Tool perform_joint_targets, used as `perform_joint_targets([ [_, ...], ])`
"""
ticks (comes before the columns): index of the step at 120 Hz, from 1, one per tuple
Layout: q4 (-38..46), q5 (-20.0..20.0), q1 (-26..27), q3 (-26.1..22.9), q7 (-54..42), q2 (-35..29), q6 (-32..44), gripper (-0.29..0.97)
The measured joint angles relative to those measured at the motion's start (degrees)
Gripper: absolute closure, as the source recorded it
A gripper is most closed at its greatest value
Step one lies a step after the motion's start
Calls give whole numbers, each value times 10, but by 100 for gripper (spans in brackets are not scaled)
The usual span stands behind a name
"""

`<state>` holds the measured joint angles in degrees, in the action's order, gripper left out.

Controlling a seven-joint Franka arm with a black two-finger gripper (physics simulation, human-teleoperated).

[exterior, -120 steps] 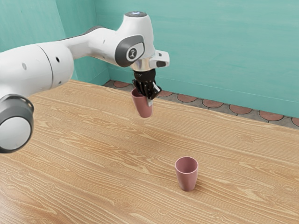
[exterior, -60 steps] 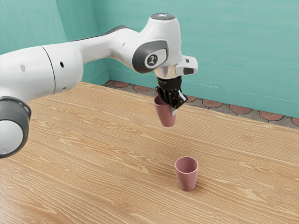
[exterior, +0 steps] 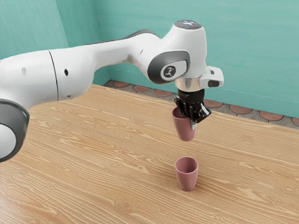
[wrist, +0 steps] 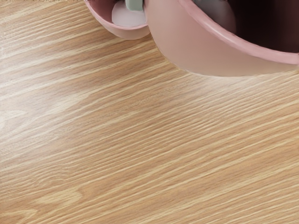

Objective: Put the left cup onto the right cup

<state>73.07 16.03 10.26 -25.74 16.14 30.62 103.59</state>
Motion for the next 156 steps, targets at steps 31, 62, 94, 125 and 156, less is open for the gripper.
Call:
perform_joint_targets([
  [31, 4, 20, 5, -27, 47, 11, -1, 78],
  [62, 6, 29, 12, -28, 78, 17, 0, 78],
  [94, 76, 26, 24, -20, 105, -30, 3, 78],
  [125, 104, 22, 23, -19, 126, -37, 12, 78],
  [156, 120, 20, 20, -11, 140, -33, 30, 78],
])
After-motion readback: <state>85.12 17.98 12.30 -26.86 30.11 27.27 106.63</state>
